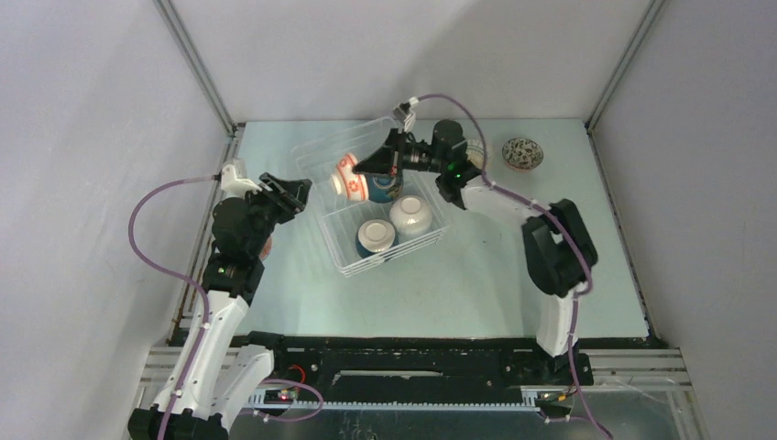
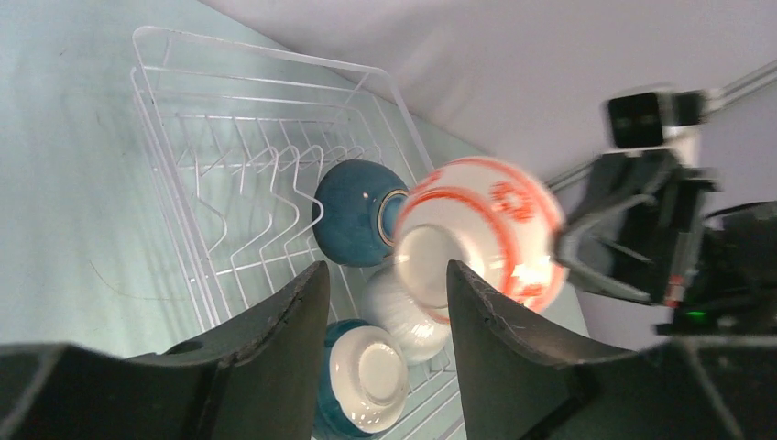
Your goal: Unload the bowls from the dish rack
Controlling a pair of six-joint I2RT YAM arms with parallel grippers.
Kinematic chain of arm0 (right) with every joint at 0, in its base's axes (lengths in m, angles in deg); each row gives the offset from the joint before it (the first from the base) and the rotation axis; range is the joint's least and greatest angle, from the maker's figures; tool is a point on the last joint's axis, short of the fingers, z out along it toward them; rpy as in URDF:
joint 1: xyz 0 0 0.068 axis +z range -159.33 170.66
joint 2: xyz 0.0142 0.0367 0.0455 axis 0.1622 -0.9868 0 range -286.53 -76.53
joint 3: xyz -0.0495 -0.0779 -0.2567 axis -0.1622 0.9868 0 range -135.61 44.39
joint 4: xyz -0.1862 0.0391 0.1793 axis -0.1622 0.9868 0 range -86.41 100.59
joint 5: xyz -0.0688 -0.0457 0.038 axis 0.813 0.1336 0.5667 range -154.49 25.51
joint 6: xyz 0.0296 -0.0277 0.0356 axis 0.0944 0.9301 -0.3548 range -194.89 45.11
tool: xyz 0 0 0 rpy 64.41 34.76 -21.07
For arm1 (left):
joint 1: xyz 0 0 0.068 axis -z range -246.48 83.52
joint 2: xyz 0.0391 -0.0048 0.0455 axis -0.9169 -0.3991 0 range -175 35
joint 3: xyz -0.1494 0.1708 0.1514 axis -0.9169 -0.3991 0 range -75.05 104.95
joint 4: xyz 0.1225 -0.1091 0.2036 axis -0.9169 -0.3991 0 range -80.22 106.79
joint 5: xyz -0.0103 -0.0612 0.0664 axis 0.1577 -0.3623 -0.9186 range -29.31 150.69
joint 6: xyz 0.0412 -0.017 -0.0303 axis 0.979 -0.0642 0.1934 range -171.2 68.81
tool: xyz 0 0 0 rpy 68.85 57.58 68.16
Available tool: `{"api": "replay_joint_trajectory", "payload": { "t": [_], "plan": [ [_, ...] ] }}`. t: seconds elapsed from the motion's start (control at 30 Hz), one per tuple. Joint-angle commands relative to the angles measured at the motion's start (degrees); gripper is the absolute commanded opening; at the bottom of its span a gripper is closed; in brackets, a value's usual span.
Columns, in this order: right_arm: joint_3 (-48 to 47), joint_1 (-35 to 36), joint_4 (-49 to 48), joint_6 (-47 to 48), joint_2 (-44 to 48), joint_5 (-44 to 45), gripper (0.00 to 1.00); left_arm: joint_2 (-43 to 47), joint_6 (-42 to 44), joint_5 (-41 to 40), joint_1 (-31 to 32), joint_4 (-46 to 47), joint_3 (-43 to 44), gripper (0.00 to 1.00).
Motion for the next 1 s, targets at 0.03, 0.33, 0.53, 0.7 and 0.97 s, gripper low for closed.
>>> {"api": "replay_joint_trajectory", "payload": {
  "t": [0.03,0.33,0.53,0.7,0.97],
  "plan": [
    [-0.2,-1.8,23.1,23.7,14.9,7.6,0.00,1.1,1.2,-0.8,-0.3,-0.1,-1.3,0.56],
    [2.7,-5.0,54.8,45.6,28.6,51.3,0.00,-0.6,2.2,2.6,-0.3,-0.1,-1.4,0.56],
    [4.3,-8.0,64.4,52.4,29.1,73.8,0.00,-2.4,2.3,3.8,0.6,0.0,-0.9,0.55],
    [4.6,-11.2,67.4,55.0,26.6,80.4,0.00,-2.9,3.4,1.5,3.3,0.1,-0.4,0.55],
    [2.4,-15.7,68.5,54.7,19.3,79.6,0.00,-5.8,4.2,0.3,6.6,-0.1,1.7,0.56]
  ]
}}
